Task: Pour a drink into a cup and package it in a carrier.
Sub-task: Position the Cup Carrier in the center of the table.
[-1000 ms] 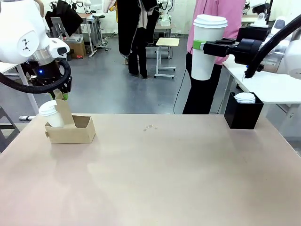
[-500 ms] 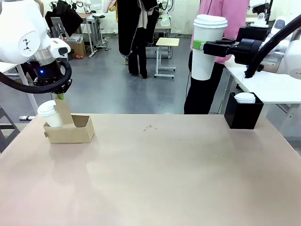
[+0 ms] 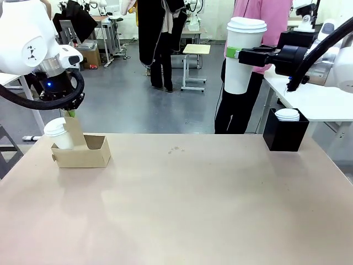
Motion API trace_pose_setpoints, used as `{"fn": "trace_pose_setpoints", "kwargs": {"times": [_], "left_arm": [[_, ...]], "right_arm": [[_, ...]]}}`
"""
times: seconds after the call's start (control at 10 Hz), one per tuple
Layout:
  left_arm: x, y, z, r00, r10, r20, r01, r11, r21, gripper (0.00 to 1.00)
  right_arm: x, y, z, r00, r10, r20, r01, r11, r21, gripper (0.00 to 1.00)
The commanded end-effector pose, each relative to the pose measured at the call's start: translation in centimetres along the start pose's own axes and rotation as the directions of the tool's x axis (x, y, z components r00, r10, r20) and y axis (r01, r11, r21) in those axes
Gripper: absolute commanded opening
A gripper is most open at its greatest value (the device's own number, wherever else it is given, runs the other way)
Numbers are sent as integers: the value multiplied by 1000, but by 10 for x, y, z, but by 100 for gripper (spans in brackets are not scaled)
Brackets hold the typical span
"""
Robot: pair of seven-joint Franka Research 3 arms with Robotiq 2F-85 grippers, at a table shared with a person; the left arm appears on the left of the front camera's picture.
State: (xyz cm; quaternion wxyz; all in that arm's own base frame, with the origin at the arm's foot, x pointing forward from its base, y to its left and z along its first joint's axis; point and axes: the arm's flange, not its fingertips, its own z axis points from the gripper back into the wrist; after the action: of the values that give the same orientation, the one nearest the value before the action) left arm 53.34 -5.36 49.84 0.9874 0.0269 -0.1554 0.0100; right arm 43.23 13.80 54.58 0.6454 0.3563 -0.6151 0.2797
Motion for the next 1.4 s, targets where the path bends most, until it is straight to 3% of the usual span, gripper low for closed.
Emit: {"fn": "trace_pose_setpoints", "kwargs": {"times": [0.0, 0.4, 0.7, 1.1, 1.3], "left_arm": [[1, -1, 18, 1000, 30, 2, -30, 999, 15, 2], [-18, -23, 97, 990, 123, -65, -123, 992, -2, 2], [-67, -83, 153, 991, 110, -69, -113, 993, -37, 2], [-137, -186, 156, 997, 64, -31, -66, 995, -80, 2], [-156, -230, 141, 997, 70, -15, -71, 993, -92, 2]], "right_arm": [[3, 2, 0, 1000, -8, 11, 8, 1000, 6, 81], [3, 2, 0, 1000, -8, 11, 8, 1000, 6, 81], [3, 2, 0, 1000, -8, 11, 8, 1000, 6, 81], [3, 2, 0, 1000, -8, 11, 8, 1000, 6, 81], [3, 2, 0, 1000, -8, 11, 8, 1000, 6, 81]]}}
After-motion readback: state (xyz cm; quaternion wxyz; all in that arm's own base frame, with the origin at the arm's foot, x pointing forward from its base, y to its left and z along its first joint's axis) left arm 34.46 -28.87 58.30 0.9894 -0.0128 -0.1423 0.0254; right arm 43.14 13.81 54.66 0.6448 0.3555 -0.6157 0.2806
